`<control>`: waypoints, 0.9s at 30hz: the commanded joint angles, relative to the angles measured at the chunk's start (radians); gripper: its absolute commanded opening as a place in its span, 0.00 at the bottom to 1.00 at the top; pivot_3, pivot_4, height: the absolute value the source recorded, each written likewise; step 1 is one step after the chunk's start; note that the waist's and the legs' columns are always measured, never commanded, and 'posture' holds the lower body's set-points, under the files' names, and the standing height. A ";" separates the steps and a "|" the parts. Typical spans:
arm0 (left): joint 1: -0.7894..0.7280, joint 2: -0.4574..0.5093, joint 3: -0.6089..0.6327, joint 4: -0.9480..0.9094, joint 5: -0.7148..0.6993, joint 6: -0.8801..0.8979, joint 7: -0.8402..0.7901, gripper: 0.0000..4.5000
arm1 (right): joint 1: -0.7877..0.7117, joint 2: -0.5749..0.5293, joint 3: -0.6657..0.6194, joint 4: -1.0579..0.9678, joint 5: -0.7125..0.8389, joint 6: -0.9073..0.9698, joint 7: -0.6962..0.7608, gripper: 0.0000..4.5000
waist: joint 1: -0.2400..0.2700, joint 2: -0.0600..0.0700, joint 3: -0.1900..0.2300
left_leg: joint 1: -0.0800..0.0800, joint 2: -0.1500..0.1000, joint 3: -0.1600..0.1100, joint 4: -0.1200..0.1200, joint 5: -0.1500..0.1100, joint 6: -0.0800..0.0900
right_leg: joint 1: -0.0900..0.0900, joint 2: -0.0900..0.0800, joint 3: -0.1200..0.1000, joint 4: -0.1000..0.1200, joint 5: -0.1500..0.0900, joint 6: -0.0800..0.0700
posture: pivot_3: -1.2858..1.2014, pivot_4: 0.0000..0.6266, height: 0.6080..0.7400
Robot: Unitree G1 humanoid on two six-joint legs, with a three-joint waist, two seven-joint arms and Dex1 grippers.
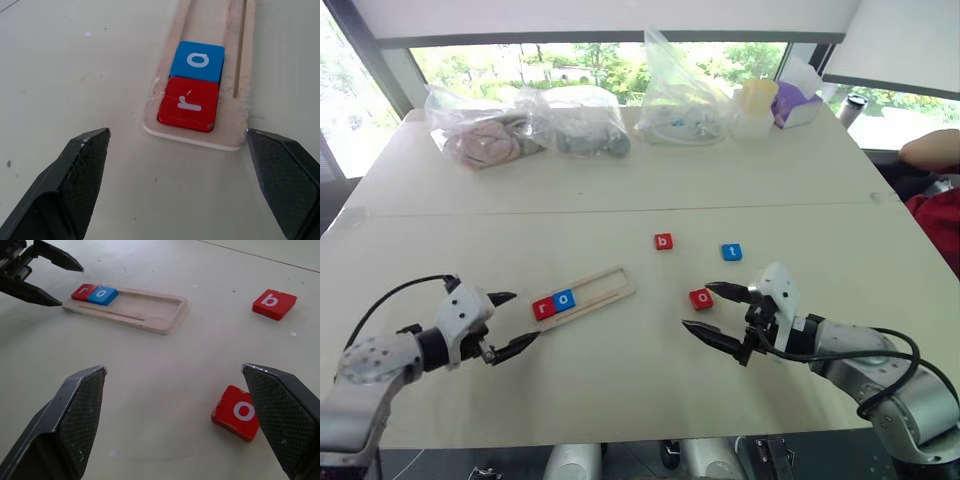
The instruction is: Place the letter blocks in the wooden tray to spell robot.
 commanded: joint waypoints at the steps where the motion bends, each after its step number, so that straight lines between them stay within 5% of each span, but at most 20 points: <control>1: -0.024 0.011 -0.001 0.005 -0.017 -0.004 -0.030 1.00 | 0.012 0.009 -0.009 -0.016 -0.011 -0.037 -0.010 0.99 | -0.002 0.000 0.000 | 0.000 0.000 0.000 0.000 0.000 0.000 | 0.000 0.000 0.000 0.000 0.000 0.000 | 0.52 0.24 1.00; 15: -0.135 -0.004 -0.149 0.130 0.122 -0.064 -0.024 1.00 | 0.012 0.029 -0.006 0.016 -0.058 -0.086 -0.043 0.99 | 0.004 0.004 -0.002 | 0.002 0.000 0.000 0.001 0.000 0.001 | 0.002 0.000 0.000 0.001 0.000 0.000 | 0.52 0.24 1.00; 19: -0.146 0.000 -0.173 0.158 0.129 -0.091 -0.038 0.72 | 0.017 0.034 -0.007 0.017 -0.066 -0.094 -0.052 1.00 | 0.003 0.007 -0.005 | 0.003 0.000 0.000 0.001 0.000 0.001 | 0.003 0.000 0.000 0.001 0.000 0.000 | 0.52 0.24 1.00; 27: -0.228 0.001 -0.216 0.226 0.150 -0.202 -0.089 0.70 | 0.022 0.046 0.001 0.031 -0.082 -0.113 -0.059 1.00 | 0.005 0.010 -0.007 | 0.006 0.000 0.000 0.001 0.000 0.001 | 0.006 0.000 0.000 0.002 0.000 0.000 | 0.52 0.24 1.00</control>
